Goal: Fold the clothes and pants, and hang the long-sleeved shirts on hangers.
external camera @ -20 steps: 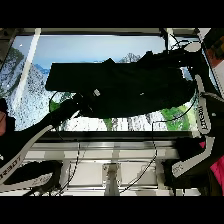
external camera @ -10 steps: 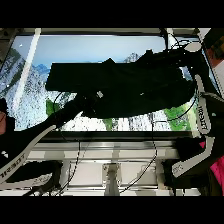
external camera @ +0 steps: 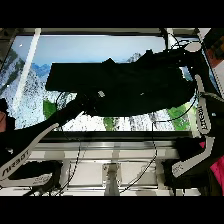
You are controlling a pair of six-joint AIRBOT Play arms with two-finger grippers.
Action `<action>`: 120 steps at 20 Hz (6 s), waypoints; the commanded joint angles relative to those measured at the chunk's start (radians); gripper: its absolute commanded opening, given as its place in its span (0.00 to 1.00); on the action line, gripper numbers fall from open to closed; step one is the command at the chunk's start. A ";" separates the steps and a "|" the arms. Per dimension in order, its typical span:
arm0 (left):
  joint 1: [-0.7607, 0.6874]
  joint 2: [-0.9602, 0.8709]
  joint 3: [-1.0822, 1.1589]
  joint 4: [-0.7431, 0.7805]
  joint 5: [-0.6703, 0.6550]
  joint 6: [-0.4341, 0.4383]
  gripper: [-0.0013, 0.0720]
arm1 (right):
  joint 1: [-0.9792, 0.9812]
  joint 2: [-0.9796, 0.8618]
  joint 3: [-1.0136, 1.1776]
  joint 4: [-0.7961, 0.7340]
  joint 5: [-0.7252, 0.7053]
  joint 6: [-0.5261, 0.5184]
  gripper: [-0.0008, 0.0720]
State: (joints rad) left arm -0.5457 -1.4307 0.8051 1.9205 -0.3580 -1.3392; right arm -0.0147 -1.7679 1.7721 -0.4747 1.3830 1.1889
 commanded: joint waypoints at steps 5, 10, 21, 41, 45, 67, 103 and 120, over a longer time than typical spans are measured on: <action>-0.001 0.027 0.045 0.017 -0.064 0.000 0.03 | 0.000 0.001 0.000 -0.003 0.021 0.000 0.04; 0.000 0.214 0.056 0.017 -0.378 0.000 0.03 | 0.000 0.001 0.000 -0.088 0.019 0.014 0.04; -0.001 0.288 0.055 0.000 -0.385 0.000 0.51 | -0.003 0.001 0.000 -0.153 0.011 0.058 0.07; 0.073 0.035 0.071 0.040 -0.090 -0.082 0.48 | -0.003 0.001 0.000 -0.154 0.012 0.059 0.52; 0.087 0.041 0.076 0.039 -0.104 -0.090 0.03 | -0.003 0.001 0.000 -0.154 0.012 0.059 0.52; 0.797 0.303 0.084 -0.318 -0.327 -0.202 0.03 | -0.092 0.001 0.000 -0.213 0.050 0.059 0.04; 1.098 0.474 -0.529 -1.287 -0.352 -0.062 0.73 | -0.620 0.435 -0.756 -0.053 -0.220 -0.080 0.85; 1.075 0.511 -0.122 -1.238 -0.353 -0.006 0.03 | -0.753 0.435 -0.730 -0.261 -0.316 0.050 0.03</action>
State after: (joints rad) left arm 0.5304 -0.9264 0.6369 0.6689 -0.7120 -1.3491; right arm -0.6952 -1.3334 1.0496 -0.7025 1.0634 1.1774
